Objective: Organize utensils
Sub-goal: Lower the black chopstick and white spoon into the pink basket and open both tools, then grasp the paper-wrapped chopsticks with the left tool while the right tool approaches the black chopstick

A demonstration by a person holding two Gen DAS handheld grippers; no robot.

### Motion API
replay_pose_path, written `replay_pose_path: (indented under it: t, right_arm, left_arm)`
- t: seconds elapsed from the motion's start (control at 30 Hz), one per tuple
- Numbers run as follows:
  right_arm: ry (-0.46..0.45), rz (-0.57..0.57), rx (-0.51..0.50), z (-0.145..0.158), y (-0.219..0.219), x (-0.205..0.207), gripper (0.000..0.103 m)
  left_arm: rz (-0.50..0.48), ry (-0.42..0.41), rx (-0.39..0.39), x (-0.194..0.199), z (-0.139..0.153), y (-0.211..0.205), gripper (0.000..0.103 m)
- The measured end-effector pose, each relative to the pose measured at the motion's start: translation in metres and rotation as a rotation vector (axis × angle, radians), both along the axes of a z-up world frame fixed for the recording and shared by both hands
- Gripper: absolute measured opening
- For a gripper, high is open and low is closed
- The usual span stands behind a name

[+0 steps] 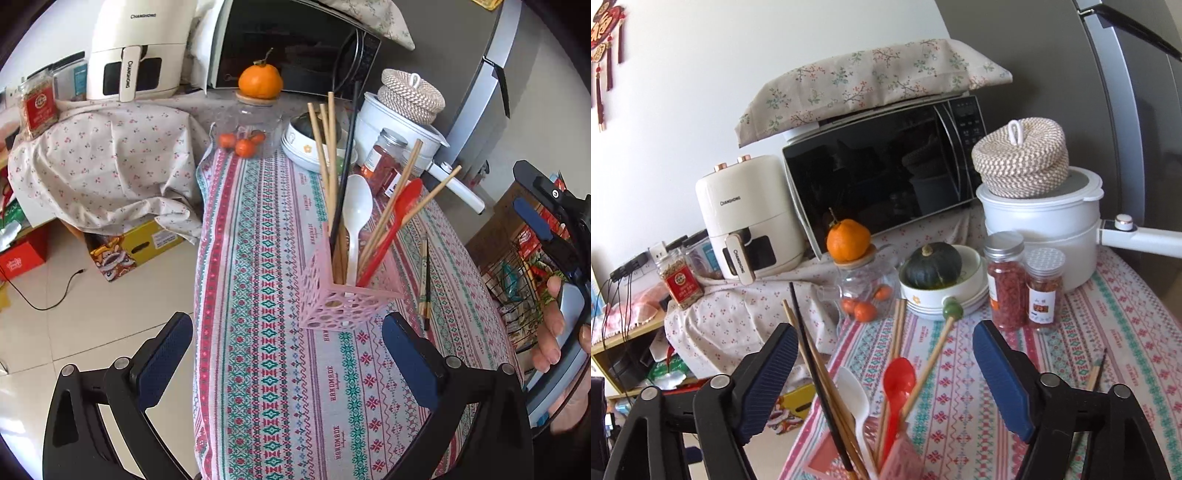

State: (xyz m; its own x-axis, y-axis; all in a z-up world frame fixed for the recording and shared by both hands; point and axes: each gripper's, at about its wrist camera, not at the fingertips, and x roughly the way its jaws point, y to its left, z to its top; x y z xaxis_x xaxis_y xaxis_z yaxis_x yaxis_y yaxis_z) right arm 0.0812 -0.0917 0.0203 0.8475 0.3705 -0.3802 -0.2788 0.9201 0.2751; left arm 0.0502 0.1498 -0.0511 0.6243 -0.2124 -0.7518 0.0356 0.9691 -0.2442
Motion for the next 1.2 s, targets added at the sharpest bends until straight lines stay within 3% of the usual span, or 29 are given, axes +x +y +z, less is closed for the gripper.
replay_pose_path:
  t: [0.13,0.4,0.57,0.77,1.0,1.2]
  right_arm:
    - [0.08,-0.054,-0.005,-0.003,-0.041,-0.003,0.103]
    - [0.299,-0.196,0.074,-0.029,-0.133,-0.001,0.103]
    - [0.434,-0.244,0.138,-0.051,-0.179,0.004,0.103]
    - [0.549,-0.288,0.089,-0.075,-0.213,0.013,0.103]
    - [0.686,-0.27,0.033,-0.108,-0.228,0.025,0.103]
    - [0.754,-0.252,-0.044,-0.119,-0.24,0.034,0.103]
  left_arm:
    - [-0.035,-0.011,0.016,-0.005,0.007,-0.02,0.103]
    - [-0.106,-0.037,0.068,-0.013,0.025,-0.081,0.103]
    - [-0.179,-0.033,0.142,-0.012,0.02,-0.131,0.103]
    - [-0.254,-0.059,0.22,0.0,0.009,-0.196,0.103]
    - [-0.31,0.02,0.298,0.052,-0.014,-0.259,0.103]
    - [-0.261,0.11,0.317,0.112,-0.04,-0.278,0.103]
